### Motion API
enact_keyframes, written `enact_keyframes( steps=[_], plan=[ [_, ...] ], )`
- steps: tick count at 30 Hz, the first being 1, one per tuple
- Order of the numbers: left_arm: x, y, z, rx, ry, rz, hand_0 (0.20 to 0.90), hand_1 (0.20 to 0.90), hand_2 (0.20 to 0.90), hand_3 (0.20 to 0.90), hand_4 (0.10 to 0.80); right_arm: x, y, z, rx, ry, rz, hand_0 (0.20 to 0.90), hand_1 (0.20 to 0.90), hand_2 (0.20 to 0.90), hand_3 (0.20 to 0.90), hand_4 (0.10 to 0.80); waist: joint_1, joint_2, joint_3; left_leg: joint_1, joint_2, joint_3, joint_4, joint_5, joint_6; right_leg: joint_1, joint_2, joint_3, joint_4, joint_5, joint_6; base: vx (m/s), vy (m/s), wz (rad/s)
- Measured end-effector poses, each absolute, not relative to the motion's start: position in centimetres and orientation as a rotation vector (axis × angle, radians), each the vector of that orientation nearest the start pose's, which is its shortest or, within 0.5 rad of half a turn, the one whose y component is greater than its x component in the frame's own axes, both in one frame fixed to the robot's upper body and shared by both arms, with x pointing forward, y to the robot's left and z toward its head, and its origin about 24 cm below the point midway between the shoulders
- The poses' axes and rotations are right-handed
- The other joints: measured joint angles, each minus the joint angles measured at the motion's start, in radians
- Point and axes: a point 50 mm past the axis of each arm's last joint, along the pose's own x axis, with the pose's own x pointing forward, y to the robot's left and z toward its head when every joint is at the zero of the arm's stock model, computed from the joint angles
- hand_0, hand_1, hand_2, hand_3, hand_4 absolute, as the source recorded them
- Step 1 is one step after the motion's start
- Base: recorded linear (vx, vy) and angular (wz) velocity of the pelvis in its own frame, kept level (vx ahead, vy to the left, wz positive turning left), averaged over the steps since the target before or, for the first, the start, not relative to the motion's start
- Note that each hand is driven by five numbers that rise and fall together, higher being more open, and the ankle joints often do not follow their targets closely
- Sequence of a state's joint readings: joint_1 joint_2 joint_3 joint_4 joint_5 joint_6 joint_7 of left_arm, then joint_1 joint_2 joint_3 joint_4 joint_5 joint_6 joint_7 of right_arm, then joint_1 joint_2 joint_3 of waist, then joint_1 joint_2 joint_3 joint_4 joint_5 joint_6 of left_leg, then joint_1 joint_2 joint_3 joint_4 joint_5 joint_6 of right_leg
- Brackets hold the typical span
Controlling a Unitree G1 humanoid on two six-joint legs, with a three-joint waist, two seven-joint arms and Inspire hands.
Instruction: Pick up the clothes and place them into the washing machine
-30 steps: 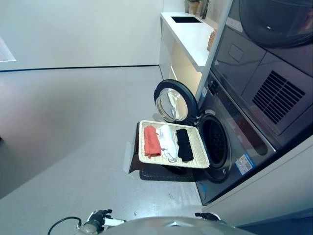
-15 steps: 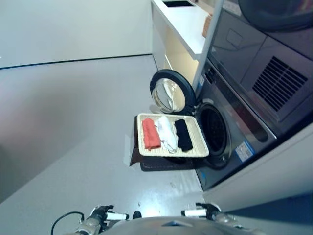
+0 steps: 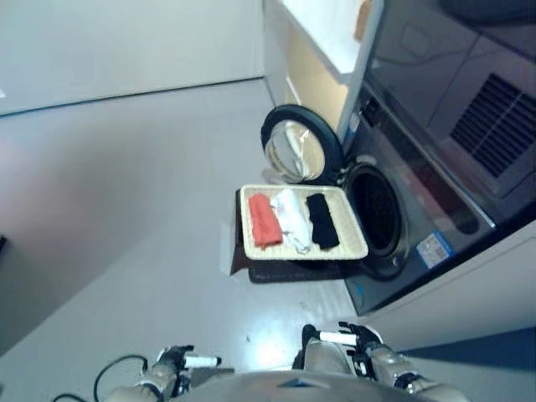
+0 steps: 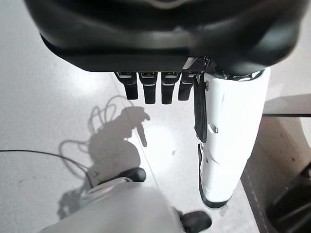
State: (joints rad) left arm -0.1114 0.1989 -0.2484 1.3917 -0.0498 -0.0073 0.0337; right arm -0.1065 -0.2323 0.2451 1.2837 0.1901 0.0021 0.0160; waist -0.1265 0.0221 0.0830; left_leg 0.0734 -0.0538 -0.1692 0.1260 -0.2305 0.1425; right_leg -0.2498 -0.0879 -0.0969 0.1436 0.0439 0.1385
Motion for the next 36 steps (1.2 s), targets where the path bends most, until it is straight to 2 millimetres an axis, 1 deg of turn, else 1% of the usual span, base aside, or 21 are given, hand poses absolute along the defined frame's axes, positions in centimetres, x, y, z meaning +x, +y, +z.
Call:
enact_keyframes(
  steps=[1,2,3,4,7,9,11,13,15,16,17,18,19,21,23,25,27,28,32,35,36],
  plan=[
    [9.3,22.1,-16.6,0.339,1.300,-0.019,0.900,0.900,0.900,0.900,0.800,10.9,-21.9,-16.1,-0.192,1.221,-0.022,0.900,0.900,0.900,0.900,0.800,-0.001,-0.018,-0.025,0.014,0.018,-0.034,-0.019,0.008,-0.034,0.057,0.021,0.006,-0.116,0.036,-0.028,0.333,-0.217,1.00],
    [8.6,22.1,-16.8,0.336,1.318,-0.020,0.900,0.900,0.900,0.900,0.800,10.3,-21.5,-16.4,-0.195,1.241,-0.008,0.900,0.900,0.900,0.900,0.800,0.005,-0.039,-0.038,0.036,0.036,-0.054,-0.009,-0.004,-0.059,0.110,0.041,-0.004,-0.147,0.083,-0.086,0.331,-0.218,0.79],
    [8.3,22.0,-16.8,0.333,1.326,-0.026,0.900,0.900,0.900,0.900,0.800,10.1,-21.5,-16.4,-0.200,1.248,-0.002,0.900,0.900,0.900,0.900,0.800,0.005,-0.043,-0.043,0.041,0.043,-0.055,0.009,-0.008,-0.084,0.126,0.044,-0.004,-0.148,0.077,-0.093,0.310,-0.198,0.55],
    [8.0,22.1,-16.9,0.330,1.333,-0.025,0.900,0.900,0.900,0.900,0.800,10.0,-21.6,-16.4,-0.213,1.251,0.008,0.900,0.900,0.900,0.900,0.800,0.009,-0.043,-0.051,0.036,0.056,-0.051,0.056,0.000,-0.140,0.143,0.051,-0.007,-0.125,0.051,-0.109,0.291,-0.182,0.27],
    [8.1,21.4,-17.0,0.316,1.328,-0.030,0.900,0.900,0.900,0.900,0.800,11.2,-22.3,-16.0,-0.248,1.224,0.008,0.900,0.900,0.900,0.900,0.800,0.009,-0.018,-0.069,-0.005,0.058,-0.023,0.212,0.026,-0.214,0.194,0.068,-0.001,-0.126,0.016,-0.133,0.358,-0.233,0.08],
    [8.6,20.9,-17.0,0.298,1.315,-0.028,0.900,0.900,0.900,0.900,0.800,11.8,-22.5,-15.8,-0.255,1.211,0.007,0.900,0.900,0.900,0.900,0.800,0.015,-0.001,-0.068,-0.036,0.059,-0.013,0.318,0.037,-0.239,0.217,0.079,-0.005,-0.130,0.008,-0.145,0.210,-0.149,-0.19],
    [9.1,20.3,-17.0,0.270,1.299,-0.024,0.900,0.900,0.900,0.900,0.800,11.8,-22.5,-15.8,-0.271,1.216,0.016,0.900,0.900,0.900,0.900,0.800,0.032,0.000,-0.063,-0.059,0.056,-0.013,0.417,0.092,-0.316,0.253,0.085,-0.002,-0.121,-0.006,-0.164,0.221,-0.167,-0.22],
    [9.8,19.8,-16.9,0.263,1.279,-0.032,0.900,0.900,0.900,0.900,0.800,11.5,-22.7,-15.9,-0.285,1.234,0.018,0.900,0.900,0.900,0.900,0.800,0.037,-0.002,-0.053,-0.065,0.056,0.001,0.463,0.165,-0.325,0.264,0.087,0.000,-0.091,-0.011,-0.172,0.243,-0.152,-0.07],
    [10.3,20.2,-16.7,0.257,1.255,-0.010,0.900,0.900,0.900,0.900,0.800,11.2,-22.5,-16.0,-0.296,1.247,0.031,0.900,0.900,0.900,0.900,0.800,0.063,-0.047,-0.019,-0.108,0.021,0.054,0.563,0.330,-0.322,0.300,0.058,0.003,-0.103,-0.022,-0.188,0.332,-0.083,-0.16],
    [11.1,20.7,-16.4,0.230,1.218,0.024,0.900,0.900,0.900,0.900,0.800,11.3,-22.5,-16.0,-0.296,1.247,0.028,0.900,0.900,0.900,0.900,0.800,0.094,-0.084,0.000,-0.185,0.007,0.082,0.632,0.318,-0.286,0.324,0.038,0.040,-0.148,-0.038,-0.209,0.291,-0.019,-0.37],
    [11.6,20.9,-16.2,0.233,1.197,0.035,0.900,0.900,0.900,0.900,0.800,11.6,-22.6,-15.9,-0.299,1.238,0.022,0.900,0.900,0.900,0.900,0.800,0.112,-0.086,0.010,-0.215,0.013,0.084,0.626,0.269,-0.257,0.338,0.036,0.069,-0.174,-0.046,-0.214,0.295,0.040,-0.33],
    [12.6,21.1,-15.9,0.244,1.160,0.042,0.900,0.900,0.900,0.900,0.800,12.5,-22.7,-15.6,-0.311,1.213,0.011,0.900,0.900,0.900,0.900,0.800,0.120,-0.077,0.041,-0.248,0.037,0.089,0.569,0.210,-0.225,0.366,0.048,0.100,-0.216,-0.045,-0.185,0.225,0.055,-0.24],
    [13.2,21.2,-15.6,0.234,1.139,0.050,0.900,0.900,0.900,0.900,0.800,13.0,-22.7,-15.5,-0.315,1.199,0.007,0.900,0.900,0.900,0.900,0.800,0.133,-0.073,0.061,-0.260,0.061,0.081,0.472,0.191,-0.211,0.373,0.056,0.109,-0.220,-0.045,-0.188,0.333,0.081,-0.26],
    [13.3,21.4,-15.6,0.238,1.134,0.058,0.900,0.900,0.900,0.900,0.800,13.2,-22.7,-15.4,-0.326,1.190,-0.001,0.900,0.900,0.900,0.900,0.800,0.152,-0.076,0.070,-0.251,0.079,0.062,0.163,0.210,-0.231,0.393,0.060,0.123,-0.225,-0.054,-0.188,0.368,0.079,-0.28],
    [13.3,21.2,-15.6,0.244,1.133,0.044,0.900,0.900,0.900,0.900,0.800,13.5,-23.1,-15.2,-0.337,1.179,-0.009,0.900,0.900,0.900,0.900,0.800,0.164,-0.043,0.075,-0.257,0.088,0.036,-0.062,0.269,-0.248,0.415,0.080,0.150,-0.228,-0.084,-0.188,0.339,0.088,-0.32],
    [13.1,21.1,-15.7,0.248,1.140,0.039,0.900,0.900,0.900,0.900,0.800,13.3,-23.5,-15.2,-0.347,1.185,-0.017,0.900,0.900,0.900,0.900,0.800,0.177,-0.010,0.075,-0.254,0.092,0.031,-0.150,0.319,-0.250,0.440,0.092,0.170,-0.228,-0.104,-0.176,0.248,0.110,-0.54],
    [10.2,21.2,-16.5,0.243,1.216,0.042,0.900,0.900,0.900,0.900,0.800,12.9,-23.8,-15.2,-0.360,1.198,-0.014,0.900,0.900,0.900,0.900,0.800,0.184,0.034,0.043,-0.230,0.090,0.015,-0.162,0.320,-0.234,0.461,0.098,0.223,-0.227,-0.136,-0.153,0.255,0.146,-0.84],
    [9.2,21.0,-16.7,0.216,1.233,0.063,0.900,0.900,0.900,0.900,0.800,12.5,-23.6,-15.4,-0.364,1.202,-0.004,0.900,0.900,0.900,0.900,0.800,0.196,0.037,0.030,-0.212,0.067,0.024,-0.161,0.388,-0.156,0.476,0.076,0.224,-0.228,-0.145,-0.114,0.242,0.158,-0.80],
    [10.1,22.4,-16.3,0.288,1.222,0.064,0.900,0.900,0.900,0.900,0.800,12.5,-22.6,-15.6,-0.353,1.199,0.019,0.900,0.900,0.900,0.900,0.800,0.193,-0.017,0.010,-0.125,-0.014,0.067,-0.206,0.389,-0.085,0.502,-0.022,0.215,-0.189,-0.180,-0.057,0.251,0.188,-0.44],
    [10.4,22.3,-16.2,0.317,1.206,0.048,0.900,0.900,0.900,0.900,0.800,13.0,-22.5,-15.5,-0.381,1.178,0.022,0.900,0.900,0.900,0.900,0.800,0.197,-0.001,-0.014,-0.090,-0.019,0.114,-0.206,0.348,-0.053,0.432,-0.030,0.203,-0.016,-0.220,-0.002,0.049,0.137,-0.50],
    [10.5,22.1,-16.2,0.328,1.200,0.033,0.900,0.900,0.900,0.900,0.800,13.9,-22.6,-15.1,-0.422,1.154,0.033,0.900,0.900,0.900,0.900,0.800,0.199,0.023,0.001,-0.080,-0.002,0.123,-0.206,0.350,-0.046,0.346,-0.011,0.202,0.153,-0.242,0.021,-0.054,0.187,-0.27]
  ],
)
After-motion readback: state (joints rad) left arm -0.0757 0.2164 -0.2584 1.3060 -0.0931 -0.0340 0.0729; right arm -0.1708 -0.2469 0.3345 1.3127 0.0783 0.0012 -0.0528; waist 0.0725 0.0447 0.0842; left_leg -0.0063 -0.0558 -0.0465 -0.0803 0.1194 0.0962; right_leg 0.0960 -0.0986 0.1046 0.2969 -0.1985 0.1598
